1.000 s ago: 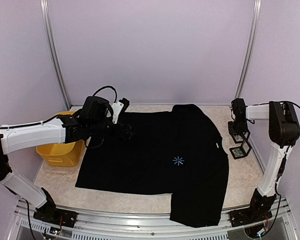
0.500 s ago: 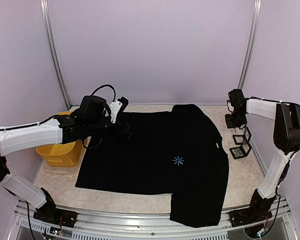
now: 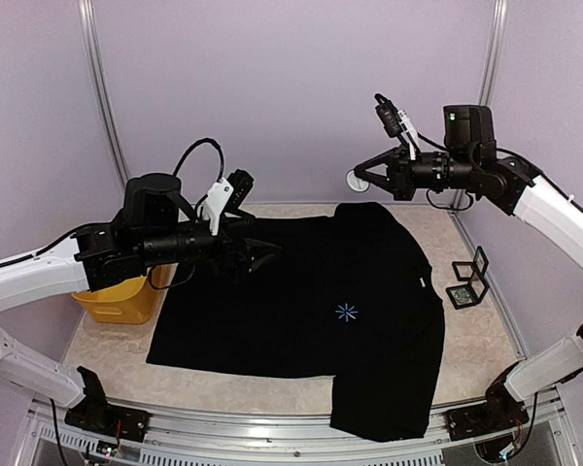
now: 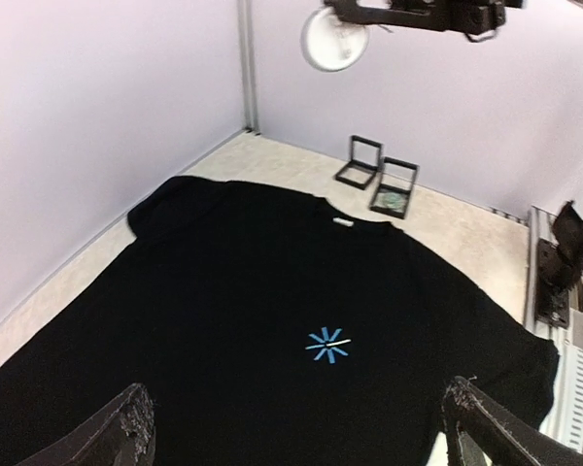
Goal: Pin the brooch onto the clothing
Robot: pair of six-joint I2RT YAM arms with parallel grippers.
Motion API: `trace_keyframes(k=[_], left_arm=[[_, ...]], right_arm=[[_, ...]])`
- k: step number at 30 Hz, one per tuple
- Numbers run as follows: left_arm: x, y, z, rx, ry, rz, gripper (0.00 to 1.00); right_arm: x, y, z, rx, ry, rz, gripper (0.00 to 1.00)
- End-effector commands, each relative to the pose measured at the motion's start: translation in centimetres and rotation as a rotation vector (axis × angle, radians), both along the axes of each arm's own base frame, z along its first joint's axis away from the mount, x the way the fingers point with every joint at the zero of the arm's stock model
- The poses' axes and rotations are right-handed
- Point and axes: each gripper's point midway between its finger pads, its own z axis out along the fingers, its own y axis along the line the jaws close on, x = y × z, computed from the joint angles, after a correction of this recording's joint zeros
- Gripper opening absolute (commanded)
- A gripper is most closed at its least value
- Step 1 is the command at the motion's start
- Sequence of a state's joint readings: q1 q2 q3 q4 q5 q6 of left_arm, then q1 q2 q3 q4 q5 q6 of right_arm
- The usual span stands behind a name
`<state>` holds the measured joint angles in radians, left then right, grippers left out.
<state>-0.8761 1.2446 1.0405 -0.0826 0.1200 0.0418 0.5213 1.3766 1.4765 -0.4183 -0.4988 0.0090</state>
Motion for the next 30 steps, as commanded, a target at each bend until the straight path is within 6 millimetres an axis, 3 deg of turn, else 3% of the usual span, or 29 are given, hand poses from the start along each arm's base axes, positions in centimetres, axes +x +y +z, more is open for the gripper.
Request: trace_keyframes(k=[1,4,8,15,20,28,30], left_arm=[[-5.4,-2.5,4.5,-0.045,-0.114,-0.225,0.98],[-7.6,-3.2,6.2,-0.085,-0.123,-0.301,0.94],[-8.3,-3.1,8.6,-0.165,-0.128,-0.325,0.8],[-9.5,-3.2,12.7,-0.311,-0.149,-0.378,0.55],[-9.8,-3.5,13.2,-0.327,-0.16,-0.403,0.3],[-9.6,-4.8,12.9,-0.333,-0.113,-0.431,0.29],[-9.3,-5.1,12.6,-0.324,-0.108,-0.427,0.23]], right_arm=[[-9.0,5.0,3.9,0.17,-0.03,0.423,0.0],[-11.9,6.3,5.2,0.212,-0.051,0.503,0.0],[-14.5,7.9,5.6,0.237,-0.062,0.58,0.0],[-16.5,10.0,5.3,0.24,-0.069,0.643,0.0],[-16.6,10.4,5.2,0.241,-0.071,0.652,0.0],[-16.5,10.6,4.9,0.237,-0.071,0.65,0.0],[-16.6,10.6,4.9,0.237,-0.072,0.653,0.0]])
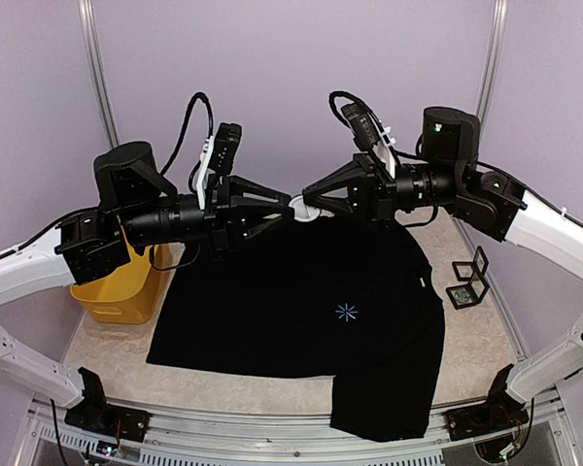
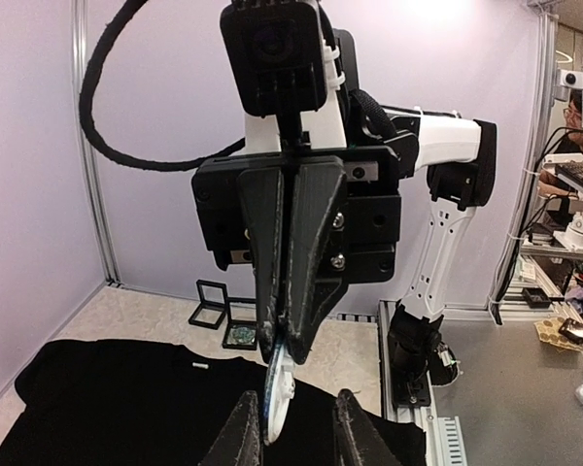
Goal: Pin the brooch onto the clothing
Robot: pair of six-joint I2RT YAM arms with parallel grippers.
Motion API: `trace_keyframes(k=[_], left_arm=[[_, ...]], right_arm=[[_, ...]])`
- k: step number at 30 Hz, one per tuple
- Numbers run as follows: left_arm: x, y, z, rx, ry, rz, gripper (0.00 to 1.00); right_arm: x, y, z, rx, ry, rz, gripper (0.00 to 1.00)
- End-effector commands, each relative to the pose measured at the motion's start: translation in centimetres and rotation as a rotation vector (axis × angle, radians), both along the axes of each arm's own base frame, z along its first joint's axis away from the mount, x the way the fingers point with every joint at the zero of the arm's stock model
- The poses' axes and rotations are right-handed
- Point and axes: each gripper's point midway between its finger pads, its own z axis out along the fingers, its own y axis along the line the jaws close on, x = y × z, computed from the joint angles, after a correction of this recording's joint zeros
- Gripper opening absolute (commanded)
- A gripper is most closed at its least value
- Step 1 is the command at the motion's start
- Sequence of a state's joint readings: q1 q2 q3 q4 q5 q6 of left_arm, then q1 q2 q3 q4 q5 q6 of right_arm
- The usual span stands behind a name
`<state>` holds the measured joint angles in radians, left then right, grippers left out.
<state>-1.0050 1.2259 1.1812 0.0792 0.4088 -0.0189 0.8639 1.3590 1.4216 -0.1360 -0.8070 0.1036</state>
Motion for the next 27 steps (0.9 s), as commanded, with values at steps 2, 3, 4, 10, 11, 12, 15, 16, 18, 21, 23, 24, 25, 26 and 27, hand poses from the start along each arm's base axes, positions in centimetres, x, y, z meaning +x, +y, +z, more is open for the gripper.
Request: trace_keyframes(k=[2,3,4,10,11,12,15,16,18,21,23,24,25,26,27], left_arm=[[0.1,-0.8,0.9,-0.016,-0.005,-0.02,0.13],[0.1,-0.8,0.9,-0.015,-0.006,-0.017,0.06],[0.1,-0.8,0.9,-0.014,-0.008,-0.015,0.03],[0.3,-0.8,0.6,-0.007,-0.009,-0.01,0.0],[0.2,-0.8,0.6,-0.008,-0.009,-0.015,0.0],[0.1,-0.8,0.6,-0.008,-0.009,-0.016,0.0],[0.3,-0.5,0.7,-0.01,-0.015,0.002,0.0],[0.4,-0.4,0.7,-0.01,-0.019,0.012,0.0],[0.6,-0.1,0.9,-0.013,-0.025,0.031,0.0],[0.4,0.3,0.9,-0.011,-0.052,0.038,0.0],[0.1,0.4,1.0,-0.014,-0.063,0.028,0.0],[-0.1,0.5,1.0,-0.015,-0.067,0.02,0.0],[-0.2,0.5,1.1,-0.018,-0.071,0.016,0.0],[-0.2,0.5,1.1,-0.019,-0.074,0.014,0.0],[-0.3,0.5,1.1,-0.018,-0.075,0.014,0.0]], right_arm=[[-0.6,0.3,0.3,0.016,-0.014,0.019,0.0],[-0.7,0.3,0.3,0.016,-0.013,0.02,0.0],[-0.7,0.3,0.4,0.017,-0.015,0.021,0.0],[-0.8,0.4,0.3,0.016,-0.018,0.024,0.0],[-0.8,0.4,0.3,0.015,-0.017,0.024,0.0],[-0.8,0.4,0.3,0.015,-0.017,0.024,0.0],[-0.5,0.2,0.4,0.013,-0.028,-0.002,0.21],[-0.4,0.1,0.3,0.008,-0.035,-0.018,0.42],[-0.2,-0.5,0.5,0.002,-0.06,-0.058,0.65],[0.2,-1.4,0.5,0.007,-0.085,-0.122,0.92],[0.3,-1.6,-0.1,0.006,-0.089,-0.136,0.93],[0.5,-1.6,-0.3,0.008,-0.087,-0.148,0.93],[0.9,-1.6,-0.5,0.01,-0.078,-0.167,0.92],[1.1,-1.4,-0.7,0.008,-0.072,-0.175,0.91],[1.3,-1.2,-0.9,0.004,-0.064,-0.174,0.89]])
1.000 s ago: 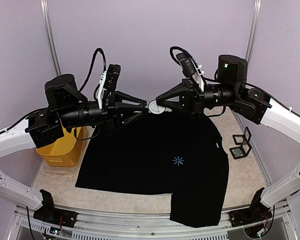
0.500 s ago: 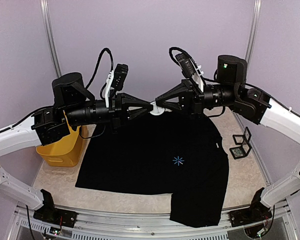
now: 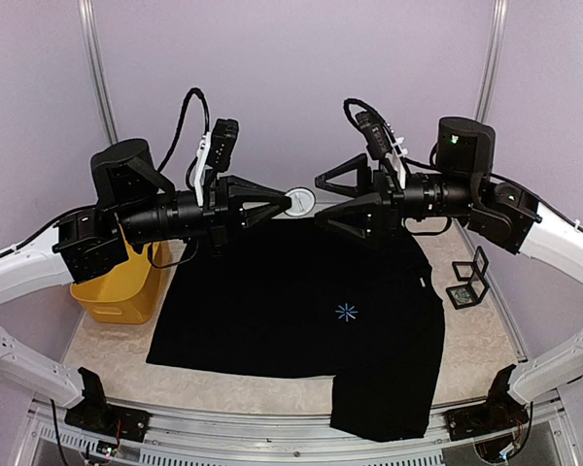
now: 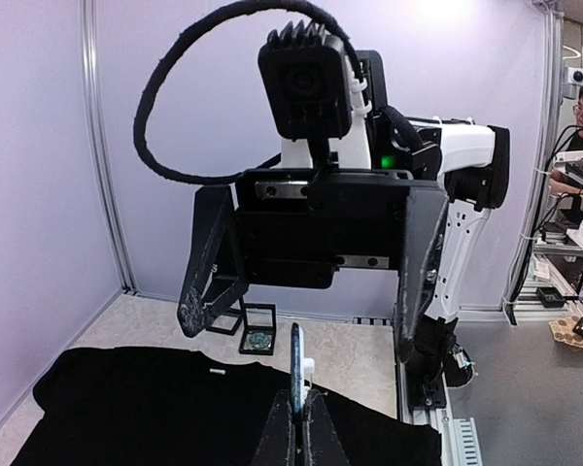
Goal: Pin the brooch onto the clothing
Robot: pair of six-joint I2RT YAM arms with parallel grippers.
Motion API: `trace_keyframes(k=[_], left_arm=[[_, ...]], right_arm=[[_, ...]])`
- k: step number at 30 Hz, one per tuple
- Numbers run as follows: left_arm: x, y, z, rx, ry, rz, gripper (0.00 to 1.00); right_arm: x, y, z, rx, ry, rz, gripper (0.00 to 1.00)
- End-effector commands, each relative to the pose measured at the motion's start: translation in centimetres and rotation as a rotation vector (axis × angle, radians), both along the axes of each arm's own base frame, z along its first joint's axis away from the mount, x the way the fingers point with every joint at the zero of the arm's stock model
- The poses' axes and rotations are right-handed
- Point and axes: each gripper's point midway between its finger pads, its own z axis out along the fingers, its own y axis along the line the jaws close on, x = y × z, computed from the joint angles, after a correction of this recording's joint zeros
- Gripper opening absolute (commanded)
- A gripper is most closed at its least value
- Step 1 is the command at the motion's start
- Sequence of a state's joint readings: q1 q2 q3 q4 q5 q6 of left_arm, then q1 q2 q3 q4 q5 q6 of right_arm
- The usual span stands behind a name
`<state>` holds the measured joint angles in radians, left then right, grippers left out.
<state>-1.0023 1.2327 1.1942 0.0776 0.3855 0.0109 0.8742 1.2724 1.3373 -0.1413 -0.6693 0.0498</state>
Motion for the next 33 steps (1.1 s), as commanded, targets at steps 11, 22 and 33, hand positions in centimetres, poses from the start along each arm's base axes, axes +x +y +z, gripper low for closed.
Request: trace_keyframes(k=[11,22,33], left_arm=[[-1.5,0.1,0.3,0.012,-0.062,-0.03,0.0],[-2.4,-0.2,0.0,0.045,-0.091,-0.066,0.0],[-4.9,-0.9,-1.3,0.095,-0.14,-0.168,0.0]], right_arm=[[1.0,1.6,0.1,0.011,0.021,-0.002,0.8],[1.0,1.5,-0.1,-0.001,0.045,0.009,0.68],[3.4,1.8,-1.8,-0.051,0.118,-0.09,0.5]])
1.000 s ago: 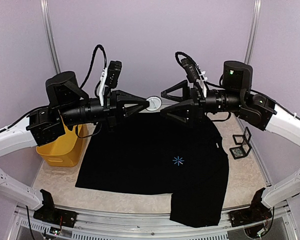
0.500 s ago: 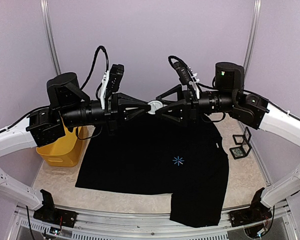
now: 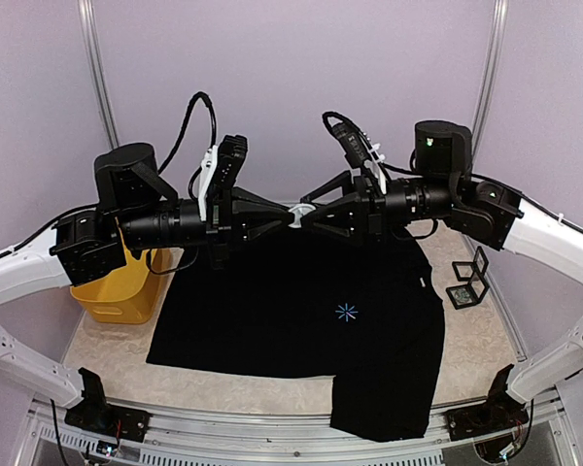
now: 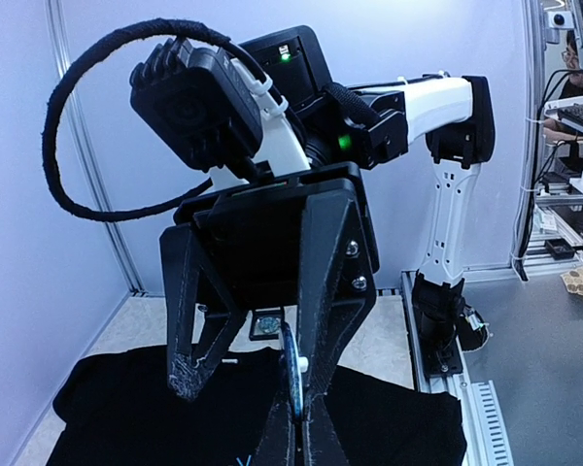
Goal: Pin the brooch onto the clothing
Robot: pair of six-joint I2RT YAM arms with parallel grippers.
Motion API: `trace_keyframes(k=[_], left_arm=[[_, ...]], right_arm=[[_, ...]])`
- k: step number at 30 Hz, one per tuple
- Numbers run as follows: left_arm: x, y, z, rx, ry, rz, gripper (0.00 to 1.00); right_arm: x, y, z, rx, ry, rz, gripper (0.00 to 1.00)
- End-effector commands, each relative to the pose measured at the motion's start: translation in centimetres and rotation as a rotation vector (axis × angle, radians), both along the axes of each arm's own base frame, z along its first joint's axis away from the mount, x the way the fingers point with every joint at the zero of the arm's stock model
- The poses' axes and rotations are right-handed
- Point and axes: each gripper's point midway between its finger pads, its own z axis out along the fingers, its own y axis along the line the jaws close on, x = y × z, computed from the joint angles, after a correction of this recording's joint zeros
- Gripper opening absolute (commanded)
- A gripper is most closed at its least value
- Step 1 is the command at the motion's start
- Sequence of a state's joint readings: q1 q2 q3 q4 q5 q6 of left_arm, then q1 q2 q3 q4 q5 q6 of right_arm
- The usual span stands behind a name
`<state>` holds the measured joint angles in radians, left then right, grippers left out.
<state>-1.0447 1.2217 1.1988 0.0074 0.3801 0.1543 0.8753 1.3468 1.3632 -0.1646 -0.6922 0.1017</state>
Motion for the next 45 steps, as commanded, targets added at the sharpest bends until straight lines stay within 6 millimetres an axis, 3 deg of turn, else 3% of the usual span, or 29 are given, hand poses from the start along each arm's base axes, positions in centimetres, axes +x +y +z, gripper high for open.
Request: trace_keyframes(k=[1,9,14,19,22,26,29,30,32,36,39,45], left_arm=[[-3.3,-0.5,-0.3,0.031,-0.027,-0.138,0.0],[-3.5,-0.4,0.0,0.02,-0.036,-0.14,0.0],[-2.6,-0.1,-0.5,0.036,-0.03,-0.082,0.0],[-2.5,0.3,-0.1,0.03,-0.042,-0.064,0.0],[-2.0,0.5,-0.3,0.039,-0.049,-0.035,0.0],[-1.1,1.3,-0.5,0.056,-0.052,0.015,0.0],[-0.8,1.7,-0.4,0.055,-0.054,0.037,0.0],[-0.8,1.7,-0.3,0.057,-0.055,0.039,0.0],[-0.7,1.7,-0.4,0.061,-0.053,0.041,0.0],[-0.3,1.6,-0.6,0.07,-0.047,0.057,0.0],[-0.3,1.6,-0.6,0.071,-0.042,0.06,0.0],[-0.3,1.6,-0.5,0.067,-0.039,0.059,0.0]], right_arm=[[2.9,0.2,0.0,-0.013,0.026,-0.122,0.49],[4.3,0.5,-1.2,-0.065,0.055,-0.167,0.46],[3.4,0.4,-1.2,-0.069,0.019,-0.123,0.56],[4.6,0.1,-1.7,-0.119,0.028,-0.193,0.57],[2.9,0.1,-1.4,-0.109,0.005,-0.111,0.67],[-1.9,-1.7,-0.5,-0.075,-0.111,0.083,0.78],[-1.9,-2.9,0.0,-0.049,-0.166,0.02,0.8],[-1.3,-3.1,0.5,-0.031,-0.16,-0.029,0.77],[-0.2,-3.2,2.0,0.033,-0.127,-0.106,0.62],[-2.9,-1.7,3.9,0.11,-0.173,-0.001,0.55],[-2.7,-0.7,3.7,0.111,-0.188,-0.024,0.46],[-2.4,0.5,2.2,0.059,-0.165,-0.003,0.37]])
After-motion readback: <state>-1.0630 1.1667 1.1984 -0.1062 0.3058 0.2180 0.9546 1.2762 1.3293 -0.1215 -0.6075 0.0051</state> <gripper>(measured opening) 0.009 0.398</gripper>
